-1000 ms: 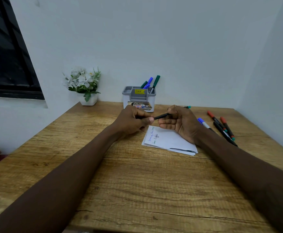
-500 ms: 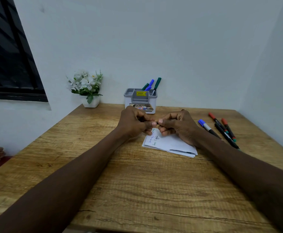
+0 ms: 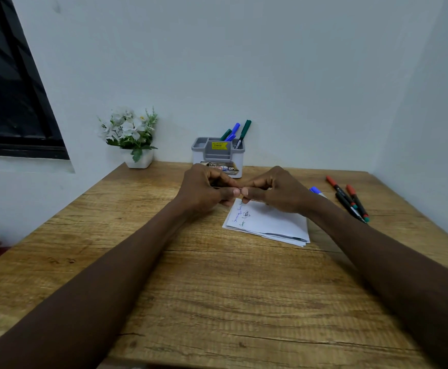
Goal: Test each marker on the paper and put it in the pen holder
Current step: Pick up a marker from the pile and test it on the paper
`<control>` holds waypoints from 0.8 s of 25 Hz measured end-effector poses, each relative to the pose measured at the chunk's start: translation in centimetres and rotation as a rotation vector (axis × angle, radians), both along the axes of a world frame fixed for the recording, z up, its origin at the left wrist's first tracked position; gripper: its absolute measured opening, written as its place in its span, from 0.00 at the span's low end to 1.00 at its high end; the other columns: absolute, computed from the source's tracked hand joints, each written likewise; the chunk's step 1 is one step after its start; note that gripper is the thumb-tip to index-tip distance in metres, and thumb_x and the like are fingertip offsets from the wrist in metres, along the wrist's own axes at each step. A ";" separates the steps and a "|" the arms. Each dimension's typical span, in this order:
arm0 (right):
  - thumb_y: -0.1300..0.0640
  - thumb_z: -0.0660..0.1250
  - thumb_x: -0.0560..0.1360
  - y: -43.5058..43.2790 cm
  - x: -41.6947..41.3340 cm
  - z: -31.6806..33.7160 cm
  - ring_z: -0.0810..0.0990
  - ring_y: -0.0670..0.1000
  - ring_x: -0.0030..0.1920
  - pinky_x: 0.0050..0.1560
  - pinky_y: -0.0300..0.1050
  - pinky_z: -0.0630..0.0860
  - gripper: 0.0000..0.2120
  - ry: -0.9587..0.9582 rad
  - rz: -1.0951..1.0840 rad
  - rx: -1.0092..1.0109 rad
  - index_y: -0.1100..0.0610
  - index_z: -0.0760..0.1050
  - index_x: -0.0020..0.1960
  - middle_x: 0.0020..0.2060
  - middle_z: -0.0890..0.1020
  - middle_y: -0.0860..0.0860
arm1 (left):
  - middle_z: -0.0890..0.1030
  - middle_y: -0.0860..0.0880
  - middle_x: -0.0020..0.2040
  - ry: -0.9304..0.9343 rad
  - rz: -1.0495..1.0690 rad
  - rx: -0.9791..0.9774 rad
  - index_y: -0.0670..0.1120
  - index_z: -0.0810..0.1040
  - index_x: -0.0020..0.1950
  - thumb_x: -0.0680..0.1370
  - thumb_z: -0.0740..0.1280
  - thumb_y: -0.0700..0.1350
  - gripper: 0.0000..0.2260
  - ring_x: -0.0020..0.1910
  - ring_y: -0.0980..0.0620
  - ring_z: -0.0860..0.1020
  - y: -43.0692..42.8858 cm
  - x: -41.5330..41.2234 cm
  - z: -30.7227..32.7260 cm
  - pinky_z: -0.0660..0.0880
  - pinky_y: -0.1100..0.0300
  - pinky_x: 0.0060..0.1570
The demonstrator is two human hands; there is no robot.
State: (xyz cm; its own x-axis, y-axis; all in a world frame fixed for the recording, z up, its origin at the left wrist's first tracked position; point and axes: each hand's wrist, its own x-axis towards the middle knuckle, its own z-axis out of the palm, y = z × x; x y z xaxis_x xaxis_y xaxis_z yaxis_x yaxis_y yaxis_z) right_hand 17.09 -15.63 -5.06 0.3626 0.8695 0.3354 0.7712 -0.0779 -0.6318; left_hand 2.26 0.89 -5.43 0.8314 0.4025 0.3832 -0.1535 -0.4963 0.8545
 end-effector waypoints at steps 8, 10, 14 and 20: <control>0.53 0.74 0.78 1.0 -0.5 -0.1 0.83 0.44 0.42 0.47 0.53 0.80 0.04 -0.317 -0.138 0.089 0.50 0.85 0.51 0.41 0.86 0.43 | 0.87 0.43 0.49 -0.037 0.007 -0.210 0.44 0.82 0.62 0.67 0.82 0.41 0.24 0.46 0.47 0.87 0.6 -0.2 0.5 0.84 0.49 0.45; 0.53 0.75 0.77 0.7 -0.3 0.0 0.84 0.43 0.44 0.48 0.53 0.82 0.05 -0.356 -0.179 0.128 0.49 0.84 0.53 0.42 0.87 0.42 | 0.88 0.44 0.45 0.077 0.017 -0.177 0.46 0.83 0.60 0.66 0.83 0.44 0.24 0.41 0.48 0.87 0.5 -0.3 0.5 0.84 0.50 0.44; 0.62 0.76 0.75 0.4 -0.2 1.1 0.87 0.44 0.44 0.49 0.48 0.85 0.16 -0.239 -0.243 0.342 0.54 0.76 0.59 0.44 0.87 0.47 | 0.88 0.52 0.39 0.204 -0.002 0.104 0.49 0.87 0.52 0.66 0.83 0.49 0.17 0.39 0.59 0.85 0.1 0.0 0.0 0.82 0.58 0.48; 0.64 0.73 0.76 2.5 2.1 3.8 0.87 0.48 0.40 0.50 0.46 0.85 0.34 0.022 -0.409 0.630 0.51 0.61 0.76 0.40 0.87 0.52 | 0.88 0.53 0.41 0.244 -0.091 0.230 0.46 0.88 0.51 0.66 0.83 0.47 0.16 0.38 0.62 0.83 -0.1 0.2 -0.2 0.80 0.67 0.46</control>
State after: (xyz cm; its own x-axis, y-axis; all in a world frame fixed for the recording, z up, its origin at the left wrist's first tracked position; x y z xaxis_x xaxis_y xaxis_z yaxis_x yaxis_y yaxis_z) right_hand 19.16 -13.11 -1.25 0.6277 0.3096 0.7142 0.7452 0.0261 -0.6663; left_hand 2.43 0.82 -5.63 0.9383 0.2483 0.2407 -0.0111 -0.6740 0.7386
